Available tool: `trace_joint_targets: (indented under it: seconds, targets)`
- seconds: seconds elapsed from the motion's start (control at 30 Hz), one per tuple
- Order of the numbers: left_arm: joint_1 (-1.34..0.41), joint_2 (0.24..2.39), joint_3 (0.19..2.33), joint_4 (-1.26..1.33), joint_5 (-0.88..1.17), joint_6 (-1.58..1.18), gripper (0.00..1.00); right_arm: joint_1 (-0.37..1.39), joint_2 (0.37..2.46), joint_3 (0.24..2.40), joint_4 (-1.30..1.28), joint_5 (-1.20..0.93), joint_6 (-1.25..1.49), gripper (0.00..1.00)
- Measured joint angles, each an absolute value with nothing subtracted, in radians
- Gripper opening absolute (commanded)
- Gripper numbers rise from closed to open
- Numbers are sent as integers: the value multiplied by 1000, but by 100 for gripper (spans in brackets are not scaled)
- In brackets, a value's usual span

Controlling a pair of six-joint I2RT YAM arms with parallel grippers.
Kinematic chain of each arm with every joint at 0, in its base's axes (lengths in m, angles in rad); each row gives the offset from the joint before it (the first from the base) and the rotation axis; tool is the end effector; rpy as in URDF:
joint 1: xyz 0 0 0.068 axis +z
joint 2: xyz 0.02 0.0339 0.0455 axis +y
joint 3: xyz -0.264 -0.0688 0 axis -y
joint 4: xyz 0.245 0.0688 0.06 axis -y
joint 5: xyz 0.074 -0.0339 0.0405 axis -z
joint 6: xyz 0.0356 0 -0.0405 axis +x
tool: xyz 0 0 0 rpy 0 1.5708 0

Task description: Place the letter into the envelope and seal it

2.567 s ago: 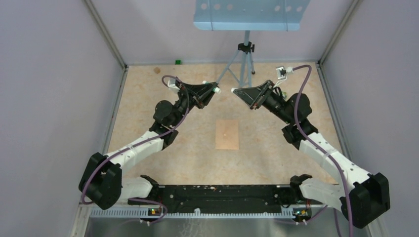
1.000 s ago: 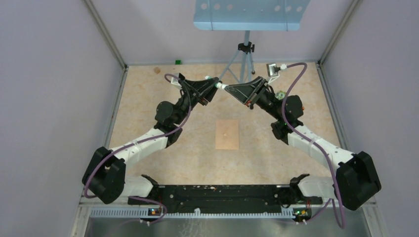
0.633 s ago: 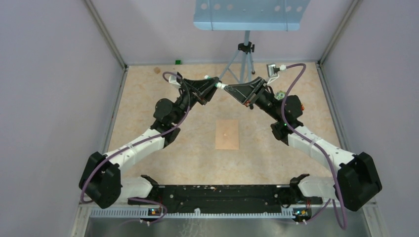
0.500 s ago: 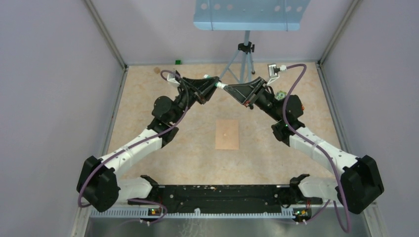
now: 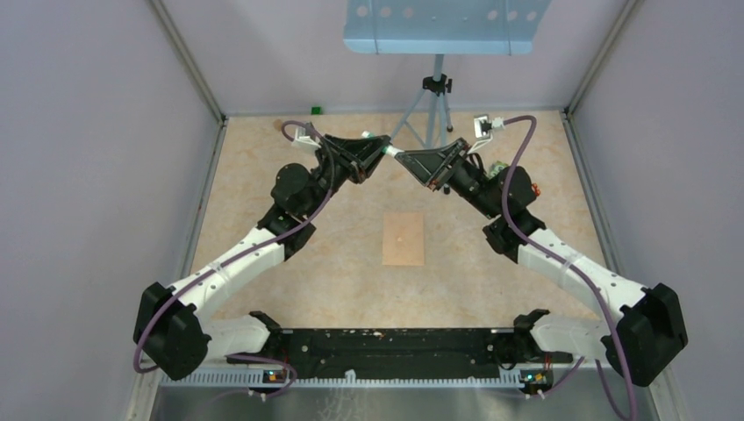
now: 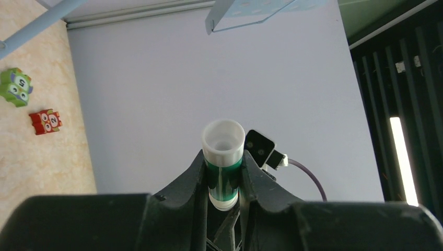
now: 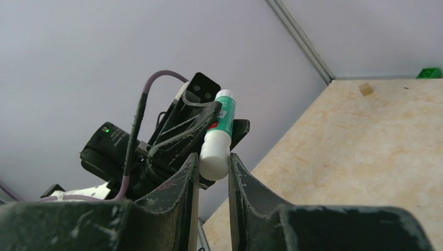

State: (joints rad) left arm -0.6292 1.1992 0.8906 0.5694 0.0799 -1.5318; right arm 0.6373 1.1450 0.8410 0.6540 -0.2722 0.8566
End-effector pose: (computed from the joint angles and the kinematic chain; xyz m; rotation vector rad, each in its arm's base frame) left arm 0.2260 -0.1680 0.3705 -0.6133 1.4534 -1.8390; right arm 0.2068 0.1650 0.3750 -0.1148 1.3691 1.4450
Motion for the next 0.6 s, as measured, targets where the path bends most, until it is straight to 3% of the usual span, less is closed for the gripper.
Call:
trace_joint_targets:
  seconds: [0.6]
  targets:
    - [-664, 1200, 898, 568, 27, -1531, 0, 704, 1126, 881, 560, -150, 711, 0]
